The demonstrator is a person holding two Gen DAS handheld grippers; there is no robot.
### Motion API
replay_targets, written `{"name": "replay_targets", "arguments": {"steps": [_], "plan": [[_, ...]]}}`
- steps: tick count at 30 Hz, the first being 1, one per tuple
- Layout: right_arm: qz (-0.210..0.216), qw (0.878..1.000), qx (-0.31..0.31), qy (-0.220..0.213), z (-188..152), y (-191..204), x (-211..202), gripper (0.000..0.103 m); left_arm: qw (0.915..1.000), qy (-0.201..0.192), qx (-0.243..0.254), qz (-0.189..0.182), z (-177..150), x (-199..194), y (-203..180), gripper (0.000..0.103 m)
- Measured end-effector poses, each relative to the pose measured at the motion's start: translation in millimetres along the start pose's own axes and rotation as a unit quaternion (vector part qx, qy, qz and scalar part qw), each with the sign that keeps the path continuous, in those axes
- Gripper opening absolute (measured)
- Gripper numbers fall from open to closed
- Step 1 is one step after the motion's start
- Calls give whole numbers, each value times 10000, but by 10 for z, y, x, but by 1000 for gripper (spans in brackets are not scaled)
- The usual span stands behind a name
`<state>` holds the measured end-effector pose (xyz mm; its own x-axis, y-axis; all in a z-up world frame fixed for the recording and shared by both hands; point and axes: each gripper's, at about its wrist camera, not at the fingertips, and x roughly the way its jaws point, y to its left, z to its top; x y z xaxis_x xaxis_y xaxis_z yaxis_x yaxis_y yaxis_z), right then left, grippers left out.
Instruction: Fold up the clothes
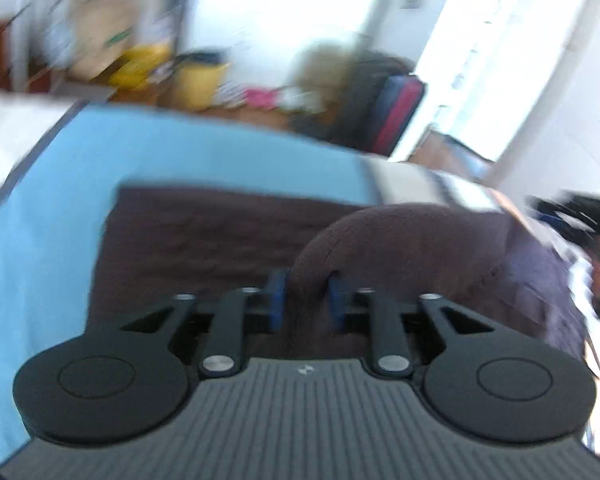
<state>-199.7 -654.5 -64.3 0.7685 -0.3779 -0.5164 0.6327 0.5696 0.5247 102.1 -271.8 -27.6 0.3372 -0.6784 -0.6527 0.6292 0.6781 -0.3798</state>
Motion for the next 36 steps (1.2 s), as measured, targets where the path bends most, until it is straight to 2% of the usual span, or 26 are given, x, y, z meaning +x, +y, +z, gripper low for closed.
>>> {"name": "replay_targets", "arguments": {"steps": [1,3,4,8,10,13,14,16,18,19,21,24,27,28,29,30,31,33,35,36], "plan": [[-103,9998,173,-18,-26,-88,-47,45,9996,142,-234,-37,-78,96,135,36],[-308,9982,519,-53,-77,-263,-142,52,9979,409,-504,-76,-199,204,333,36],[-411,9967,692,-71,-102,-351,-189,52,9965,541,-631,-93,-258,254,429,37],[-819,9870,1378,-142,-205,-701,-378,52,9947,551,-809,-325,-204,181,497,54],[-1022,9796,1719,-177,-256,-876,-473,52,9942,532,-846,-401,-207,150,502,57],[-842,9763,1988,-171,-363,-963,-510,52,9914,612,-984,-602,-270,126,516,57],[-772,9751,2072,-168,-400,-988,-520,52,9892,621,-1100,-741,-302,117,518,61],[-633,9724,2240,-162,-473,-1039,-541,52,9827,614,-1377,-1079,-337,159,480,66],[-520,9716,2306,-88,-540,-1040,-555,57,9749,820,-1466,-1462,-363,223,398,68],[-484,9727,2269,-3,-570,-1006,-558,59,9760,843,-1388,-1452,-382,228,344,68],[-572,9742,2182,81,-596,-981,-519,61,9844,777,-1020,-1202,-398,251,230,68],[-720,9732,2178,157,-631,-1015,-376,62,9881,637,-925,-1053,-420,313,205,68],[-751,9784,1917,159,-667,-1045,-197,63,9826,536,-1408,-1087,-394,350,260,68],[-819,9838,1590,131,-655,-995,-164,57,9807,500,-1490,-1165,-384,348,267,64],[-904,9883,1223,101,-638,-933,-139,51,9803,461,-1462,-1243,-365,350,249,41],[-986,9914,854,70,-622,-871,-113,31,9824,454,-1338,-1223,-342,342,227,22],[-1045,9928,591,55,-601,-806,-116,18,9866,442,-1134,-1089,-322,315,198,4],[-1010,9940,337,-248,-550,-710,-251,16,9908,253,-997,-878,-297,203,190,4],[-949,9936,154,-600,-464,-620,-438,15,9840,141,-1293,-1221,-279,22,265,4],[-865,9934,186,-725,-424,-600,-555,11,9802,207,-1432,-1353,-275,-21,300,4]]}}
